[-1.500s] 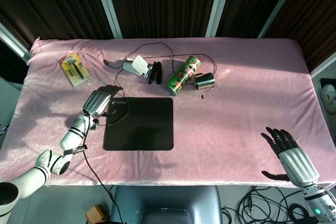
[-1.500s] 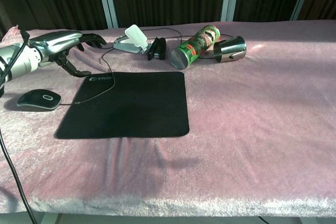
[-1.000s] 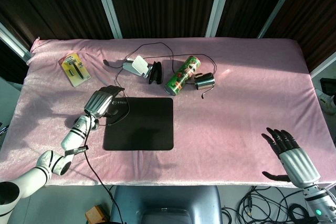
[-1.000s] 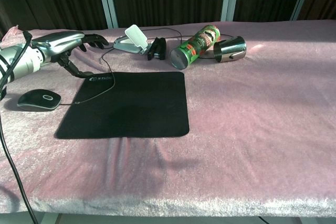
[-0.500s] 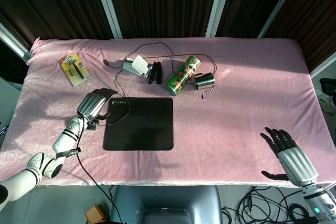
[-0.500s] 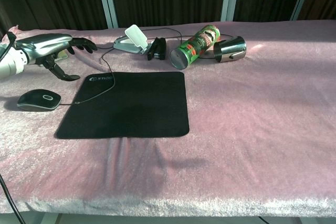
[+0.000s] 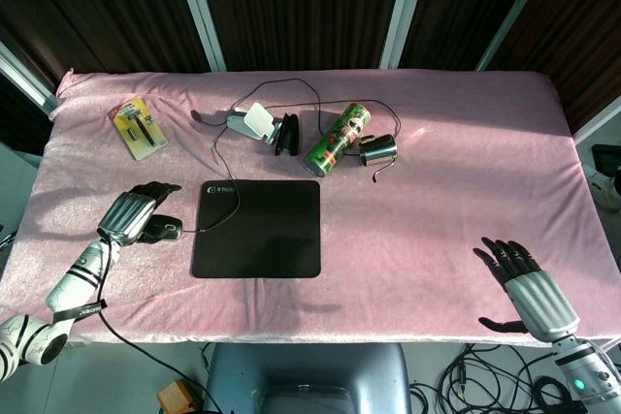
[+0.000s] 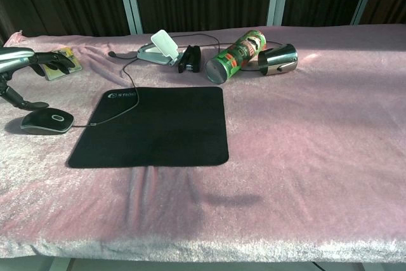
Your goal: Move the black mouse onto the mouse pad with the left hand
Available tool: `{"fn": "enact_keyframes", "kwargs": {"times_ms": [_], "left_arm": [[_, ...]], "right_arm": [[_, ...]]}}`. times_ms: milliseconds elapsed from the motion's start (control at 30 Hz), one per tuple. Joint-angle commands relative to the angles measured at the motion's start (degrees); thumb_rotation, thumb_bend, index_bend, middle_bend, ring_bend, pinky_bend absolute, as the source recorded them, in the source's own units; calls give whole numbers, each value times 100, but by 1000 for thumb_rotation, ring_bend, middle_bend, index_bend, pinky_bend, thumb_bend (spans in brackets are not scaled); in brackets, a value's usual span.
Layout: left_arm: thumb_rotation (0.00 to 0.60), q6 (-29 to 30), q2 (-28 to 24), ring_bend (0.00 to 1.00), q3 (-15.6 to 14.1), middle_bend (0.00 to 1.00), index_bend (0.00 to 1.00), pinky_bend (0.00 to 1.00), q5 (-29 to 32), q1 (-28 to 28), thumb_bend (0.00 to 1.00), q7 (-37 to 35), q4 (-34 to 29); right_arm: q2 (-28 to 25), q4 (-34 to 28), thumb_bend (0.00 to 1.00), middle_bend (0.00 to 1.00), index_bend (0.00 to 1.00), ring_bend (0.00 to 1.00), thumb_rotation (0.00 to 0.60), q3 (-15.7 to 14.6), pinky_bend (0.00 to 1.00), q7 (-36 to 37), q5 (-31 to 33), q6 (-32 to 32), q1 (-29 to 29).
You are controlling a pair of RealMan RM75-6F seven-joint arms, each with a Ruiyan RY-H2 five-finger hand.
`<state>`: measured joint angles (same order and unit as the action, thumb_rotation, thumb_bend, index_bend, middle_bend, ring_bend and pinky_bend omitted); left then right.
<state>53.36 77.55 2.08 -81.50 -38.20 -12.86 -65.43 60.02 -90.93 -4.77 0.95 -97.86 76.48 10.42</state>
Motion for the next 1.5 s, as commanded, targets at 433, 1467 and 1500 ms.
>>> {"fn": "enact_keyframes", "kwargs": {"times_ms": [433,1467,1500], "left_arm": [[600,-539,418,11,-223,34,52,238,-13,65,285,-358,951],[600,-656,1084,215,-256,273,199,287,-147,128,290,-679,2088],[600,-669,1128,232,-255,295,213,307,-141,130,291,-669,2155]], "right_arm": [[-108,-60,98,48,0,40,600,-84,192,107,-9,-199,99],[-110,-103,98,48,0,40,600,-158,192,16,-22,-338,169],[-112,-104,98,47,0,40,600,-160,192,16,-22,-338,168]]}}
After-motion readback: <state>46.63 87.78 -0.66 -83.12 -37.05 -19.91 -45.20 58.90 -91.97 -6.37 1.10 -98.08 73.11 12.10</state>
